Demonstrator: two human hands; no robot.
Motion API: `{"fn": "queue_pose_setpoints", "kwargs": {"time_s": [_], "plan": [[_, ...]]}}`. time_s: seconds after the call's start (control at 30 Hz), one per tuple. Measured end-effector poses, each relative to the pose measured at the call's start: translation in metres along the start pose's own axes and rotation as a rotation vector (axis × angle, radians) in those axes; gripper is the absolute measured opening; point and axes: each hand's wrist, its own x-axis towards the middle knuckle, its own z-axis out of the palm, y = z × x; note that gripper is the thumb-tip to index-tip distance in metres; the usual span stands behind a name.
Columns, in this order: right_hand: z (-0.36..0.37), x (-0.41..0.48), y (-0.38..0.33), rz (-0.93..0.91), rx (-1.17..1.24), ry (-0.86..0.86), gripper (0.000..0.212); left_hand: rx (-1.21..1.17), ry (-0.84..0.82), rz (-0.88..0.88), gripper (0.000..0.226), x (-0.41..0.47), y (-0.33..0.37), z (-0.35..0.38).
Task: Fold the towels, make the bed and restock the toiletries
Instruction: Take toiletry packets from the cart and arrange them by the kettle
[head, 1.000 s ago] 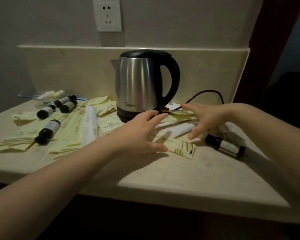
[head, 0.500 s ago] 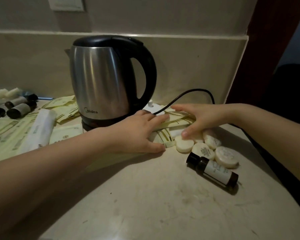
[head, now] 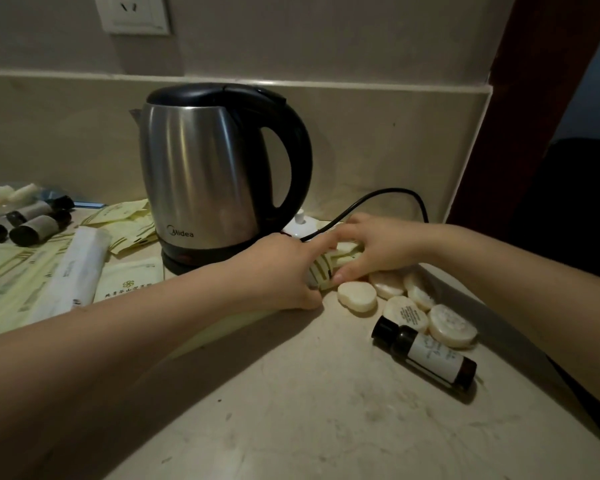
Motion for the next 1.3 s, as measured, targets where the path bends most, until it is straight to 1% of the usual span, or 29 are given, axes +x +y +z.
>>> {"fn": "queue_pose_setpoints", "kwargs": {"time_s": [0.07, 0.2, 0.3, 0.4, 0.5, 0.63, 0.7, 0.8, 0.9, 1.0, 1.1, 1.17, 1.3], "plan": [[0.001, -0.003, 0.0, -0.037, -0.039, 0.041, 0.068, 0.02, 0.007, -0.019, 0.078, 0.001, 0.001, 0.001], [0.003, -0.007, 0.002, -0.108, -0.071, 0.129, 0.058, 0.081, 0.027, -0.017, 0.076, 0.004, 0.001, 0.0], [0.005, -0.012, 0.0, -0.159, -0.129, 0.169, 0.053, 0.111, 0.044, -0.012, 0.075, 0.003, 0.004, -0.001], [0.005, -0.014, -0.002, -0.168, -0.111, 0.148, 0.053, 0.15, 0.052, -0.001, 0.074, 0.002, 0.008, 0.0], [0.002, -0.014, -0.007, -0.134, -0.079, 0.125, 0.055, 0.157, 0.079, 0.008, 0.068, 0.001, 0.007, -0.001], [-0.005, -0.02, -0.015, -0.133, -0.128, 0.204, 0.059, 0.077, 0.115, -0.004, 0.065, -0.003, 0.004, -0.011], [-0.011, -0.025, -0.017, -0.142, -0.135, 0.26, 0.058, 0.045, 0.155, 0.013, 0.067, -0.006, 0.004, -0.018], [-0.026, -0.034, -0.022, -0.16, -0.073, 0.313, 0.05, 0.038, 0.217, 0.023, 0.066, -0.006, 0.003, -0.033], [-0.048, -0.042, -0.028, -0.209, -0.03, 0.362, 0.033, 0.032, 0.26, 0.008, 0.065, -0.006, 0.002, -0.058], [-0.065, -0.05, -0.036, -0.262, 0.033, 0.409, 0.032, 0.025, 0.277, -0.012, 0.068, -0.009, -0.001, -0.081], [-0.071, -0.053, -0.047, -0.3, 0.102, 0.412, 0.035, 0.011, 0.285, -0.036, 0.067, -0.019, -0.006, -0.093], [-0.069, -0.053, -0.054, -0.327, 0.112, 0.379, 0.038, -0.024, 0.269, -0.039, 0.066, -0.029, -0.009, -0.095], [-0.057, -0.049, -0.07, -0.334, 0.151, 0.313, 0.039, -0.081, 0.213, -0.046, 0.075, -0.054, -0.016, -0.088]]}}
